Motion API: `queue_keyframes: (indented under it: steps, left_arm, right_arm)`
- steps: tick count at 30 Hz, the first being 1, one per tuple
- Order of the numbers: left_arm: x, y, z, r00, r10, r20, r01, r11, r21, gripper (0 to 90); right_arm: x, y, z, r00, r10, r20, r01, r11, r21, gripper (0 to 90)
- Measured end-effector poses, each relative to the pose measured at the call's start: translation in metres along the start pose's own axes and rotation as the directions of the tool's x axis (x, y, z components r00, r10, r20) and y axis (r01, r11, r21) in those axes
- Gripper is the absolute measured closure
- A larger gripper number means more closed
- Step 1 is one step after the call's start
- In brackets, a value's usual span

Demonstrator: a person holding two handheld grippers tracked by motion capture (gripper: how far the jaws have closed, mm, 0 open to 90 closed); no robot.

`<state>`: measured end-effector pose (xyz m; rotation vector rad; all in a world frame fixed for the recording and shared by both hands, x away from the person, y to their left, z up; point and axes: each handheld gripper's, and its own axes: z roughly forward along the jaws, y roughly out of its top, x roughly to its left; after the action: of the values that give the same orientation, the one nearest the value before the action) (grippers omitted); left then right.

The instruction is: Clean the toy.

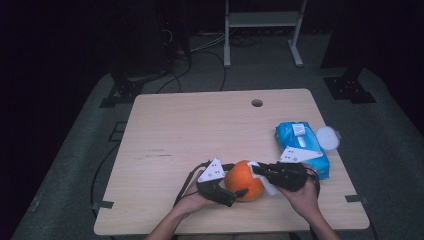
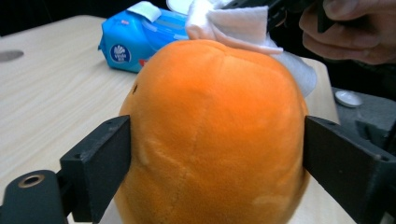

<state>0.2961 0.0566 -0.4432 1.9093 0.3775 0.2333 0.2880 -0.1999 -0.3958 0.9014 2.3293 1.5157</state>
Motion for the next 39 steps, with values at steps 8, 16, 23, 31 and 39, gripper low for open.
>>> queue_keyframes:
  steps: [8,16,23,31,39]
  left_arm:
    - [0.002,0.021,-0.026,0.9998,0.001,0.022,-0.002,0.9989,0.048,33.6]
    - [0.011,0.016,-0.026,0.9949,-0.100,0.017,0.098,0.9926,0.071,32.5]
    - [0.011,0.012,-0.025,0.9957,-0.090,0.021,0.089,0.9943,0.059,29.8]
    - [0.013,0.007,-0.022,0.9975,-0.066,0.022,0.066,0.9974,0.029,26.5]
    - [0.014,0.007,-0.017,0.9904,-0.136,-0.022,0.137,0.9903,0.024,27.2]
  right_arm:
    - [0.012,0.009,-0.005,0.9992,-0.033,-0.025,0.031,0.998,-0.052,82.5]
    - [0.035,0.011,0.005,0.9900,-0.102,-0.097,0.097,0.994,-0.053,82.6]
    - [0.018,0.008,0.005,0.9949,-0.100,0.014,0.100,0.995,-0.027,82.6]
    - [0.006,0.001,0.005,0.9993,-0.035,0.013,0.035,0.999,-0.017,82.6]
    - [0.041,0.010,0.011,0.9891,-0.144,-0.031,0.144,0.990,-0.013,82.9]
